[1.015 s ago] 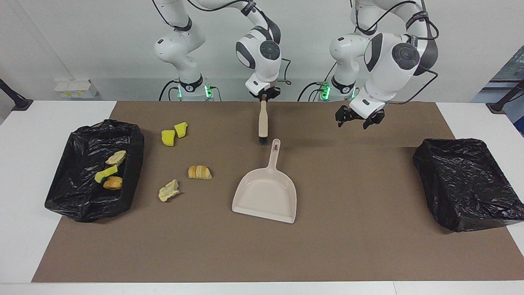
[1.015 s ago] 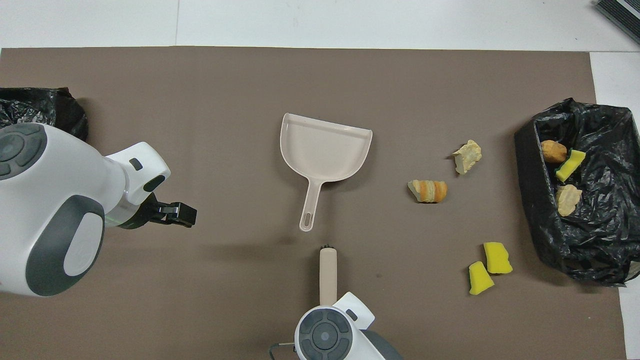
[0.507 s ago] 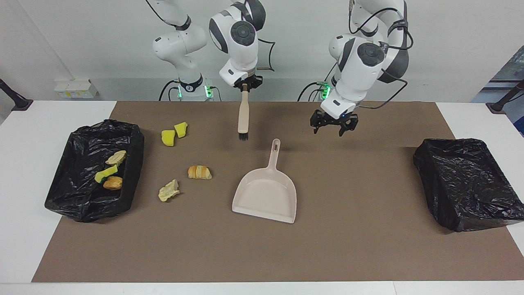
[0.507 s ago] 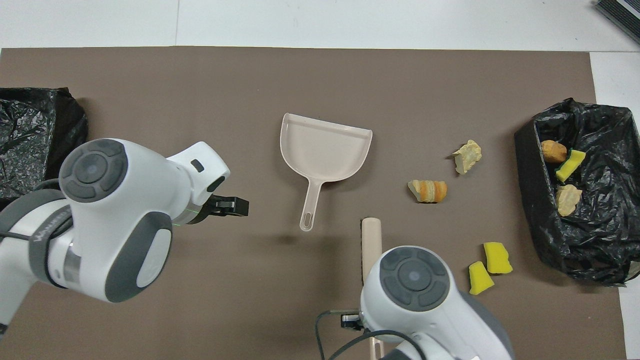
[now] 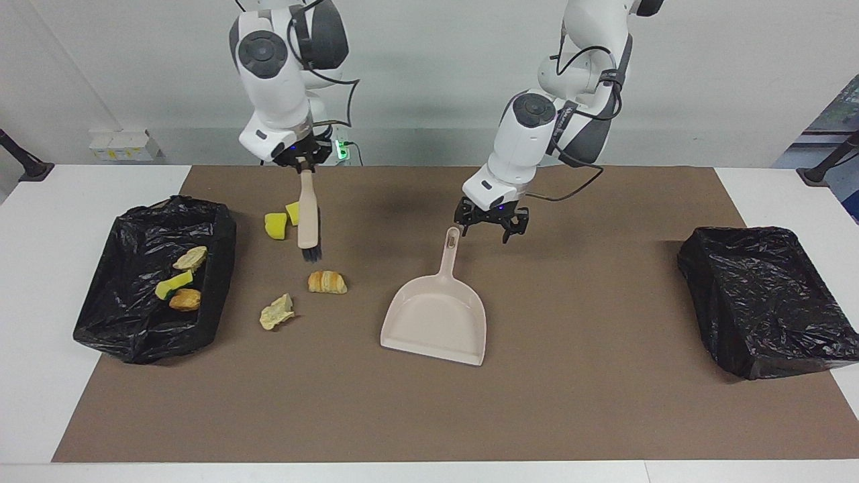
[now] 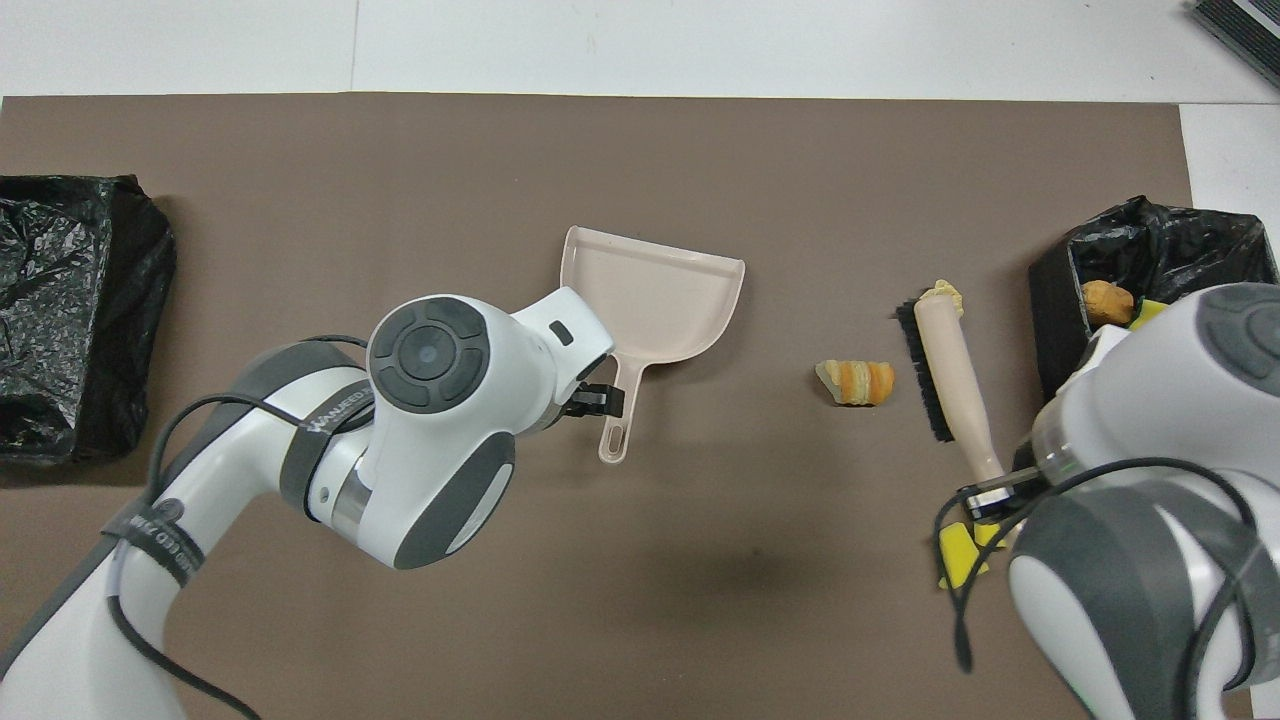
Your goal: Sweep and dump trash in bin
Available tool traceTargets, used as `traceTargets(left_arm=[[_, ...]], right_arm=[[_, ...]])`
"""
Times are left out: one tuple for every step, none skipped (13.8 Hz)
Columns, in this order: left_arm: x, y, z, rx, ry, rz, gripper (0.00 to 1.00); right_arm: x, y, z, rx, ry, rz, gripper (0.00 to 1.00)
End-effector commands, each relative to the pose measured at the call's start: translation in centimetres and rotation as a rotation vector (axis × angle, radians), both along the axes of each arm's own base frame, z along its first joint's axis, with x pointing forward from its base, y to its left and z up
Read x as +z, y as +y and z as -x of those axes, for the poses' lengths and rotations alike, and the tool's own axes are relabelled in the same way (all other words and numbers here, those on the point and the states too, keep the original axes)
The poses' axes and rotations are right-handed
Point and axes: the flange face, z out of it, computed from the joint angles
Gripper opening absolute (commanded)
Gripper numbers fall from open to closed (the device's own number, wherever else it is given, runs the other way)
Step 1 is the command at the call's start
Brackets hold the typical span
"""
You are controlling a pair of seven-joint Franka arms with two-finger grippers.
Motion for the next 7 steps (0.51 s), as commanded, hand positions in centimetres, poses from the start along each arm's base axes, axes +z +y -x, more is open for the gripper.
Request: traceTargets(left_arm=[[-1.6, -2.9, -0.9, 0.029, -0.022, -0.008, 1.0], [-1.9, -3.6, -0.6, 0.027, -0.024, -0.008, 1.0], [-2.1, -4.2, -0.1, 0.016, -0.022, -0.007, 1.0], [-2.3, -4.6, 0.3, 0.014, -0.019, -0.008, 1.0], [-2.8, -4.9, 0.5, 0.018, -0.01, -0.009, 1.0], [-2.9, -5.2, 0.7, 0.016, -0.011, -0.01, 0.95], [-3.3, -5.7, 1.0, 0.008, -0.012, -0.016, 0.88]], right_arm=[[-0.8, -5.3, -2.4, 0.181, -0.017, 0.048, 0.0], [-1.6, -7.1, -3.1, 0.175, -0.029, 0.081, 0.0], [-2.8, -8.9, -3.7, 0.161, -0.027, 0.107, 0.0], [-4.0, -10.6, -4.2, 0.13, -0.035, 0.115, 0.0], [-5.1, -11.6, -4.8, 0.098, -0.049, 0.119, 0.0], [-6.3, -12.1, -5.4, 0.083, -0.057, 0.144, 0.0], [-7.1, -12.6, -6.0, 0.062, -0.071, 0.177, 0.0]])
